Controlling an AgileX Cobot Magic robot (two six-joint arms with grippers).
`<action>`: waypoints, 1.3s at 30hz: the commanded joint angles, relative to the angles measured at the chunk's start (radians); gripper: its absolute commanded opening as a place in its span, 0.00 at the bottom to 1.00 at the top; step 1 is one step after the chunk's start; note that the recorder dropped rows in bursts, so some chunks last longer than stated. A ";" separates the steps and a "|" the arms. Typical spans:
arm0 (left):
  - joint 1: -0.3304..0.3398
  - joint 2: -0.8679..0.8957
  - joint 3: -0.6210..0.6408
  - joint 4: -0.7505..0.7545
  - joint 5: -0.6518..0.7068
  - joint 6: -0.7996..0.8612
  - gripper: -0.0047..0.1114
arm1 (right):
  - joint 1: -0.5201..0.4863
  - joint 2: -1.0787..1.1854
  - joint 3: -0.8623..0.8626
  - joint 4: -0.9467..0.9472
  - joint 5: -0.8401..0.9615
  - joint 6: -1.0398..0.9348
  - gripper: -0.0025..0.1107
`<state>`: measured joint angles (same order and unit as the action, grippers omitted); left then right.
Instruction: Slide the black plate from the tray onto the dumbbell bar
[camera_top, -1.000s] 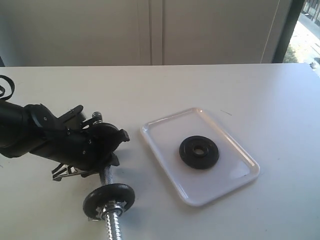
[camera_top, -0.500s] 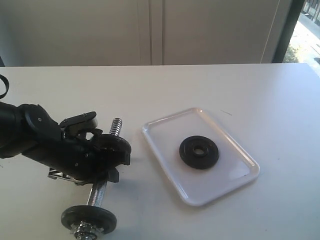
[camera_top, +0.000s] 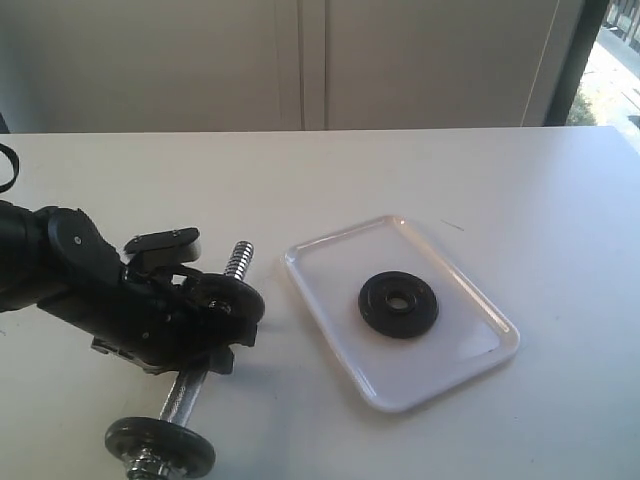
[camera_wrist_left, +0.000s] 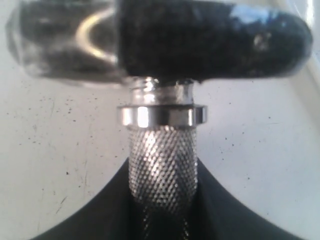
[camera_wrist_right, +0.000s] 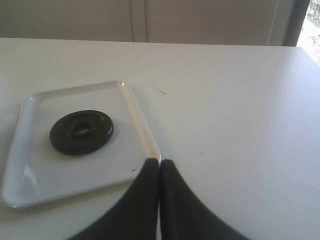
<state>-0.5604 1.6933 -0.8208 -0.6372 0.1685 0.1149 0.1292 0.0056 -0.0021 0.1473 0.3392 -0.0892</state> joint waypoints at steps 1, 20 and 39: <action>-0.001 -0.030 -0.008 0.004 0.010 0.049 0.04 | 0.003 -0.006 0.002 -0.006 -0.009 -0.006 0.02; -0.001 -0.114 -0.018 0.019 -0.048 0.132 0.04 | 0.003 -0.006 0.002 -0.006 -0.784 0.189 0.02; -0.001 -0.135 -0.018 0.019 -0.070 0.154 0.04 | 0.003 0.333 -0.298 0.039 -0.039 0.276 0.02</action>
<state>-0.5604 1.6050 -0.8208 -0.5814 0.1525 0.2630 0.1292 0.2144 -0.2173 0.1845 0.1369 0.3076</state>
